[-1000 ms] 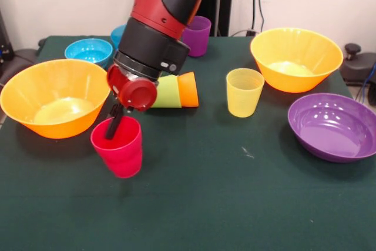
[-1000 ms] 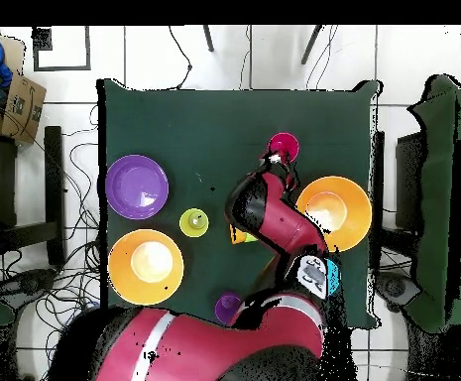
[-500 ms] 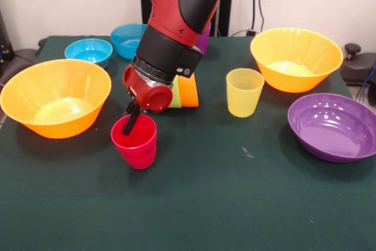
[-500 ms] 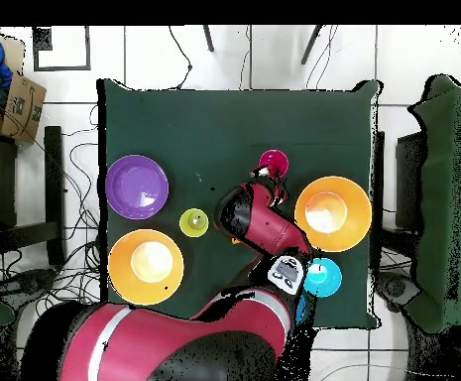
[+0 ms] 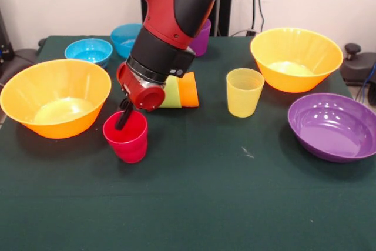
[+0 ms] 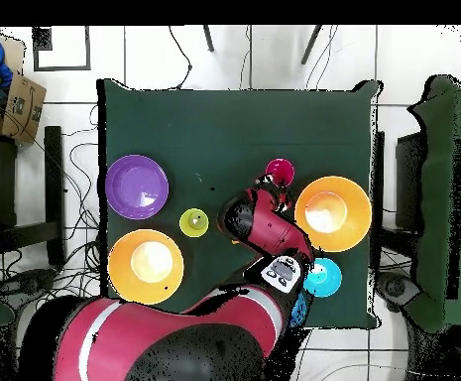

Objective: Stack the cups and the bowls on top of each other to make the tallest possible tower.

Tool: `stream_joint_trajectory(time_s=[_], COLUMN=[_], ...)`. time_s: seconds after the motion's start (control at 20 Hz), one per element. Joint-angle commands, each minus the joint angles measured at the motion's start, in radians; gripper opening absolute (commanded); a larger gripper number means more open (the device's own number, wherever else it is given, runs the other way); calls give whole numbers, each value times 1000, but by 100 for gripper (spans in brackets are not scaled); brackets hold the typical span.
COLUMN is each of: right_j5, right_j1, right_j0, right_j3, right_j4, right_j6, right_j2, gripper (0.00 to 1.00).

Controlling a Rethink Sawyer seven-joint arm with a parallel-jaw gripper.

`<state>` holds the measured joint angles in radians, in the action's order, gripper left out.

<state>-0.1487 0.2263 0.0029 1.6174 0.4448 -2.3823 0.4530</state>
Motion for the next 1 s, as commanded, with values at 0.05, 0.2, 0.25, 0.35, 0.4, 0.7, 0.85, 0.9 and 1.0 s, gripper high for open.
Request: stream_joint_trajectory(time_s=[0.05,0.2,0.25,0.35,0.4,0.7,0.85,0.9,1.0], right_j5=[125,116,112,105,105,102,99,98,90], right_j1=[-32,-39,-42,-46,-48,-27,-13,-9,0], right_j0=[13,14,15,18,19,7,3,3,-4], right_j3=[-92,-100,-101,-103,-106,-89,-76,-74,-64], right_j4=[-25,-34,-32,-29,-28,-46,-53,-54,-62], right_j6=[-23,-24,-25,-27,-28,-38,-43,-45,-48], right_j2=[-28,-17,-14,-7,-6,-36,-48,-51,-63], gripper=[0,100,100,100,100,100,100,100,100])
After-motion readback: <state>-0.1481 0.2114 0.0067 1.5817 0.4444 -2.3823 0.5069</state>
